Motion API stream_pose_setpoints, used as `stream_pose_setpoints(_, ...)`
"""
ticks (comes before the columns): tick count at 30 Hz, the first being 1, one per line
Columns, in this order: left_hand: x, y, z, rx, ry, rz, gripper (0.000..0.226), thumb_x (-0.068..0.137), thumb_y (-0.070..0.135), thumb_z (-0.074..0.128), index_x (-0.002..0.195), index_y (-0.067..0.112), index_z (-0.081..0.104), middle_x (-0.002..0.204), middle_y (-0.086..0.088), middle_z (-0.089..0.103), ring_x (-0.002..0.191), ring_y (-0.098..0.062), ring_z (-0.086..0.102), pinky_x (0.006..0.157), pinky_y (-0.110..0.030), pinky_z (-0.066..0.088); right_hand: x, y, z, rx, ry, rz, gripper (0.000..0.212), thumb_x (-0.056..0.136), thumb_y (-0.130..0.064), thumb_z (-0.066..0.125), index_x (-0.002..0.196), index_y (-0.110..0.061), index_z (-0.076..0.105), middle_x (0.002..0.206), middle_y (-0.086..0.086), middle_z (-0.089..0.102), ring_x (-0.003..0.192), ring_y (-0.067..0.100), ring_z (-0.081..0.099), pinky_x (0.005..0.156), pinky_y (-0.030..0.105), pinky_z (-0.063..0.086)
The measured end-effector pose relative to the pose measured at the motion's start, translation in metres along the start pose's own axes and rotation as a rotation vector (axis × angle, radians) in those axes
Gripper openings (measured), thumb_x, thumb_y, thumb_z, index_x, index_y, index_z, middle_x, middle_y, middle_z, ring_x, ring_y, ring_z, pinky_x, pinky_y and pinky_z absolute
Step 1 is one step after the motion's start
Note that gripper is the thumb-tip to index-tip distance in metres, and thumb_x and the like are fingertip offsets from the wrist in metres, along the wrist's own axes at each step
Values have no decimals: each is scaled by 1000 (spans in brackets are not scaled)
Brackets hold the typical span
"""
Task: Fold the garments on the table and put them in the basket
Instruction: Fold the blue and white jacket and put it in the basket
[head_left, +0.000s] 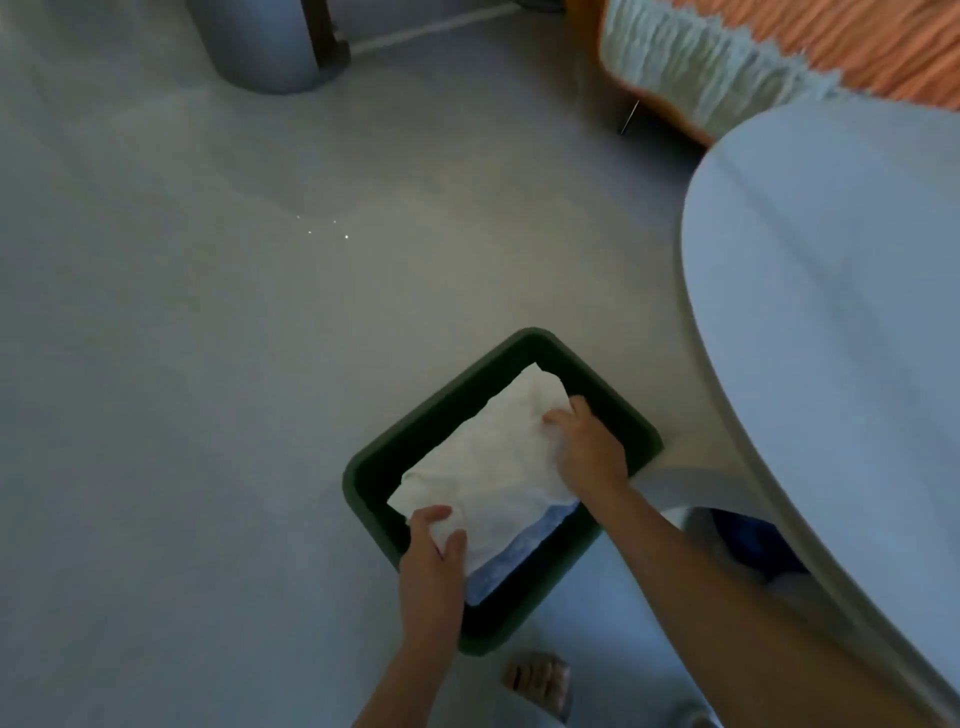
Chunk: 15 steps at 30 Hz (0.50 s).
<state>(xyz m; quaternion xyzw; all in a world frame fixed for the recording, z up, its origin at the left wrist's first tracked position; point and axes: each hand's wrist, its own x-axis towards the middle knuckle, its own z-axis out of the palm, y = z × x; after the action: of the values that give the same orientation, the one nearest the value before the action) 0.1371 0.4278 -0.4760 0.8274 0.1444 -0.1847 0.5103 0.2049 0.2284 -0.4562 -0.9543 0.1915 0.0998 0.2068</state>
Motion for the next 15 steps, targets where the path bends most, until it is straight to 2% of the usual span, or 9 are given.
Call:
stream_pose_setpoints(2,6,-12,11,38,-17,-33,17,95,16,49,109,26,45,99,-17,59,83,-28,58,67,-29,44,6,12,18,9,-37,-10,34,94,-18,42,127,-21,48,125,3,45,98,19,50,85,29,41)
stream_pose_setpoints(5,12,-24,23,271,-89,-7,24,96,13,46,116,26,42,114,-11,55,95,-24,54,83,-33,46,16,28,44,27,-91,4,36,93,-20,45,129,-23,45,132,6,43,110,23,48,95,34,42)
stream_pose_setpoints(7,15,-26,30,469,-107,34,35,96,12,45,130,20,40,131,-11,47,109,-25,48,90,-31,41,21,38,58,21,-135,84,41,96,-27,43,136,-22,38,144,11,34,131,32,32,108,44,31)
stream_pose_setpoints(9,14,-22,40,561,-93,-42,49,96,21,47,142,21,28,153,-9,16,134,-27,26,107,-38,28,23,47,72,-78,-204,90,50,97,-26,41,145,-22,29,156,9,9,143,34,4,115,54,10)
stream_pose_setpoints(10,14,-20,42,606,-104,-62,55,96,27,48,144,22,22,156,-10,-2,141,-29,11,114,-39,18,22,50,76,-114,-224,48,53,96,-24,41,147,-23,25,158,7,1,144,33,-1,115,54,6)
stream_pose_setpoints(11,16,-21,45,694,-92,-21,59,95,30,48,145,23,18,156,-11,-12,144,-30,0,116,-40,12,19,50,78,-137,-235,8,57,96,-25,43,148,-24,21,158,4,-5,144,32,-2,116,52,7)
stream_pose_setpoints(13,21,-23,45,857,-182,131,62,96,32,44,149,24,11,157,-9,-13,145,-29,-8,118,-42,6,14,46,79,-249,-256,-90,63,94,-29,49,148,-28,16,157,2,-12,144,30,2,117,44,13)
stream_pose_setpoints(15,29,-33,46,1068,-349,159,63,99,34,37,150,27,1,158,-6,-10,146,-26,-6,118,-46,2,10,42,80,-326,-290,-137,65,93,-34,52,148,-28,17,157,3,-10,141,28,13,113,40,20)
